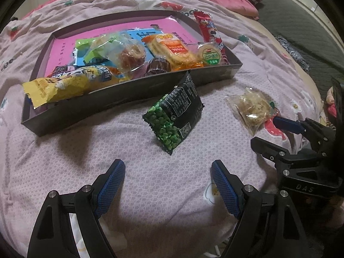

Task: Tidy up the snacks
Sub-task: 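Move the left tool to the dark green pea pack while the right approaches the clear cracker bag, then grasp the pea pack with the left tool while the right grasps the clear cracker bag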

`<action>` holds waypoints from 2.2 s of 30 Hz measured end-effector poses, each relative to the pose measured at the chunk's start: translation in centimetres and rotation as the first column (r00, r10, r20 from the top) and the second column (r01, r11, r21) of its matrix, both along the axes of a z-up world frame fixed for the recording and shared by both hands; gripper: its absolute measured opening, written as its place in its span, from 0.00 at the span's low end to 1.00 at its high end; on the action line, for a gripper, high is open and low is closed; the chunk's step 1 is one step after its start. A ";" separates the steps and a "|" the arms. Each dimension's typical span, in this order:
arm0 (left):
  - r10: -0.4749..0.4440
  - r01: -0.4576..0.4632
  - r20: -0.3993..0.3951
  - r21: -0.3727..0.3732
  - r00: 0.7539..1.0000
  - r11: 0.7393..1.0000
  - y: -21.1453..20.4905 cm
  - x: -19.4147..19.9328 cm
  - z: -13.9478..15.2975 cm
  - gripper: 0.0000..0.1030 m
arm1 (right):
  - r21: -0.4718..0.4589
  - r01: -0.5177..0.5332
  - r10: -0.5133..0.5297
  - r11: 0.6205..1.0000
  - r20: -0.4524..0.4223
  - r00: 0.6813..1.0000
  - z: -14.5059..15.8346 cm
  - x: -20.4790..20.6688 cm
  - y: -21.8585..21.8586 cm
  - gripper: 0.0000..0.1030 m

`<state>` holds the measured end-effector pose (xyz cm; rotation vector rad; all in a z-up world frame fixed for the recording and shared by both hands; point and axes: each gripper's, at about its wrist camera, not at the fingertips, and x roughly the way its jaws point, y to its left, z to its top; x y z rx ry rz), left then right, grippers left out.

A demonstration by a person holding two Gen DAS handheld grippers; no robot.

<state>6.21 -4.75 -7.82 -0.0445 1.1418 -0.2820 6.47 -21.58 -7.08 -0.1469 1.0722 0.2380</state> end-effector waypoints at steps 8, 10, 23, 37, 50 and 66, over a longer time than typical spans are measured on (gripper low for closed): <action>0.007 -0.007 0.014 0.007 1.000 1.000 -0.4 1.0 -0.4 0.82 | 0.010 -0.021 0.021 1.000 0.020 1.000 -0.3 0.8 0.5 0.80; 0.009 -0.009 0.016 0.003 1.000 1.000 -0.5 1.3 -0.4 0.82 | 0.021 -0.023 0.023 1.000 0.027 0.999 -0.3 1.0 0.5 0.81; 0.050 -0.050 0.010 -0.065 0.999 0.997 -0.9 3.5 0.1 0.82 | 0.086 -0.002 -0.002 0.996 0.053 0.999 -0.3 2.5 0.5 0.82; 0.068 -0.068 0.005 -0.042 0.998 0.997 -1.2 4.8 0.0 0.82 | 0.053 -0.027 0.023 0.998 0.080 0.997 -1.1 3.7 1.0 0.82; 0.079 -0.080 0.019 0.035 0.997 0.996 -2.5 5.2 -0.6 0.82 | 0.063 -0.059 0.054 0.996 0.076 0.996 -1.4 4.0 0.4 0.78; 0.073 -0.074 0.046 0.018 0.996 0.997 -2.2 5.1 -0.3 0.35 | 0.105 -0.068 0.054 0.992 0.134 0.990 -0.5 3.9 -0.6 0.65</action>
